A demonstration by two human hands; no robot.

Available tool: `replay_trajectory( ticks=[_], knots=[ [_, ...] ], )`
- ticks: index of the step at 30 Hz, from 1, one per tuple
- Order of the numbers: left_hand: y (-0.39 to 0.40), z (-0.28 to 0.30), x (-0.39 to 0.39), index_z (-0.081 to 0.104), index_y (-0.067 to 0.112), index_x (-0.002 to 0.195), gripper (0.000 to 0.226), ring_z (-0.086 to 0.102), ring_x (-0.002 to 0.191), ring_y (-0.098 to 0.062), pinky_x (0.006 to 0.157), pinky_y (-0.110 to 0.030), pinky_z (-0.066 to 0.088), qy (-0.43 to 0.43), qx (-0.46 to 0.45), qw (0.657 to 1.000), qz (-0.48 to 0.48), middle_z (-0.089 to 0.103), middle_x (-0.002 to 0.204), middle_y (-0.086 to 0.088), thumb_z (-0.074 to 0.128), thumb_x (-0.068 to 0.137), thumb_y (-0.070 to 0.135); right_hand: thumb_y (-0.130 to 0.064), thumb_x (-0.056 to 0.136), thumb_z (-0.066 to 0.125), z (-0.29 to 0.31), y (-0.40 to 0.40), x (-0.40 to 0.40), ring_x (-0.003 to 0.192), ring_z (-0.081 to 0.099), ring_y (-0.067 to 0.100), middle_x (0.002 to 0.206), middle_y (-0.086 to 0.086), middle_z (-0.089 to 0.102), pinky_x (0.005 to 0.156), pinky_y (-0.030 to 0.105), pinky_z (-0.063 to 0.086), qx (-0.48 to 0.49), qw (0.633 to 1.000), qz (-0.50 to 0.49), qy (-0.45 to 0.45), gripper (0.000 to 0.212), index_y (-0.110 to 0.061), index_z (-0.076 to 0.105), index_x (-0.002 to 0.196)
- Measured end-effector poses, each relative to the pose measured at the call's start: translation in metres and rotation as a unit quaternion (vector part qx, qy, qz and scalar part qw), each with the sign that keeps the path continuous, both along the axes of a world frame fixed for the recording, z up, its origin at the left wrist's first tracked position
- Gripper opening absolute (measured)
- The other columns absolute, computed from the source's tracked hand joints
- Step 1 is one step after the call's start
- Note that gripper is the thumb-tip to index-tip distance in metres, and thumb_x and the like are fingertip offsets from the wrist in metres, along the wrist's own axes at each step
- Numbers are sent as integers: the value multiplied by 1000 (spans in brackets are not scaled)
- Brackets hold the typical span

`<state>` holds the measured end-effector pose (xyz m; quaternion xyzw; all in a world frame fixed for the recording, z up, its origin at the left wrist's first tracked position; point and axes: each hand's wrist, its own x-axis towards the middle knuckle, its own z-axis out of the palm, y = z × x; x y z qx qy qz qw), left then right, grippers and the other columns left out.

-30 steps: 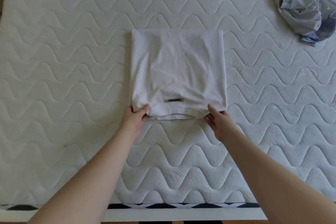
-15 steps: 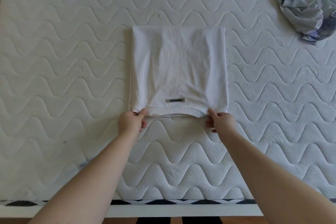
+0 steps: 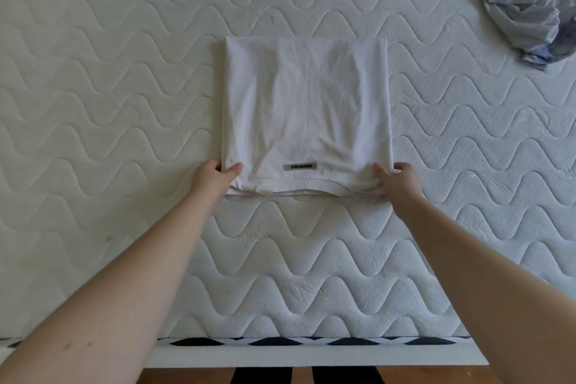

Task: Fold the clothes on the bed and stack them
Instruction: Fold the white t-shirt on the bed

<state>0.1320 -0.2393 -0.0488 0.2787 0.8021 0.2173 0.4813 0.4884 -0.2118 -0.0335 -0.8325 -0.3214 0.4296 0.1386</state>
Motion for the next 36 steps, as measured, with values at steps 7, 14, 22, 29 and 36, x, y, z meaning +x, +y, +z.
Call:
replay_trajectory(
  ticks=[7,14,22,29,36],
  knots=[
    [-13,1,-4,62,14,103,16,66,88,-19,66,-22,54,-72,51,994,66,70,103,-7,67,91,22,-34,89,67,0,-3,6,84,66,29,94,12,64,67,41,58,17,999,-14,42,32,-6,57,100],
    [-55,-9,-2,66,6,111,22,69,95,-28,89,-45,54,-43,0,998,43,71,106,-14,64,93,20,-27,89,69,-11,-56,14,93,65,42,93,22,67,83,58,54,-8,996,-28,89,24,-4,64,92],
    [-66,0,1,64,14,111,19,67,96,-19,89,-35,53,-88,-28,996,9,70,111,-7,64,93,20,-22,93,65,-10,-59,19,85,68,29,96,15,66,63,34,60,-4,987,-73,144,15,-7,61,97],
    [-88,7,13,62,8,116,24,66,100,-27,87,-41,55,-148,-50,985,77,68,112,-11,63,94,19,-24,91,67,-4,-88,23,87,67,29,94,15,65,73,43,61,-11,989,-62,132,15,-10,62,91],
    [-92,50,18,64,9,107,16,70,76,-16,59,-27,56,-226,8,963,148,72,96,-8,64,92,7,-22,91,67,39,-89,8,81,69,23,91,12,68,65,29,59,78,975,-97,183,11,-13,66,97]
  ],
)
